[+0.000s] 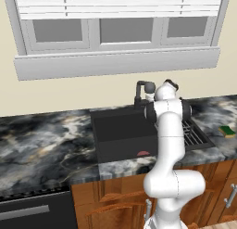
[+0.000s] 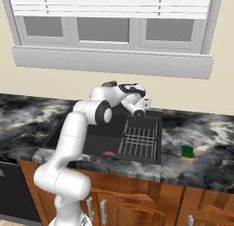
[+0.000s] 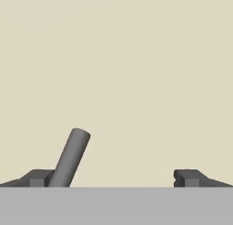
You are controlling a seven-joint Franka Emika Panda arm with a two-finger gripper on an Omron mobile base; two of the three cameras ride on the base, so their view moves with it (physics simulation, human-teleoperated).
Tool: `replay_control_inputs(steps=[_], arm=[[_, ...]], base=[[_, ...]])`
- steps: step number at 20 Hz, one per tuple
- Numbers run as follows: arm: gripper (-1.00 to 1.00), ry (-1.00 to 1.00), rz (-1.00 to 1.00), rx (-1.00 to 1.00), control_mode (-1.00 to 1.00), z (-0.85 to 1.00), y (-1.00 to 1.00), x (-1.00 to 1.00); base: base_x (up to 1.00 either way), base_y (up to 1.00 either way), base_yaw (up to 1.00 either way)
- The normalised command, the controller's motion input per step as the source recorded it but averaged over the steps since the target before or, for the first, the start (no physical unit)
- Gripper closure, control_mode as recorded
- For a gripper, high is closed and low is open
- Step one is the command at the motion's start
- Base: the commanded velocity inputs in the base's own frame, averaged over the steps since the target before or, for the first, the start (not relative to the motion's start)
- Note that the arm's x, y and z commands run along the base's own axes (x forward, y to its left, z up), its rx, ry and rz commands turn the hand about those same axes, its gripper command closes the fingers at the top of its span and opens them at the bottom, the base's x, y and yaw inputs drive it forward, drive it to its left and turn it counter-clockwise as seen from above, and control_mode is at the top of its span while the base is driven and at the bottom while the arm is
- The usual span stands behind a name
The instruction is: Soak the sponge with water for a few seconds and then drop it inside the sink.
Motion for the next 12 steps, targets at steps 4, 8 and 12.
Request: replay_control_inputs(steps=[4, 8, 12], arm=[[-1.00, 0.01, 0.00, 0.00, -1.00, -0.22, -0.51, 0.09], [-1.00, 0.02, 0.00, 0.03, -1.00, -0.24, -0.52, 0.04], [-1.00, 0.03, 0.00, 0.03, -1.00, -0.25, -0.49, 0.01]], base=[[0.00, 0.00, 0.00], [0.00, 0.00, 0.00], [0.00, 0.00, 0.00]])
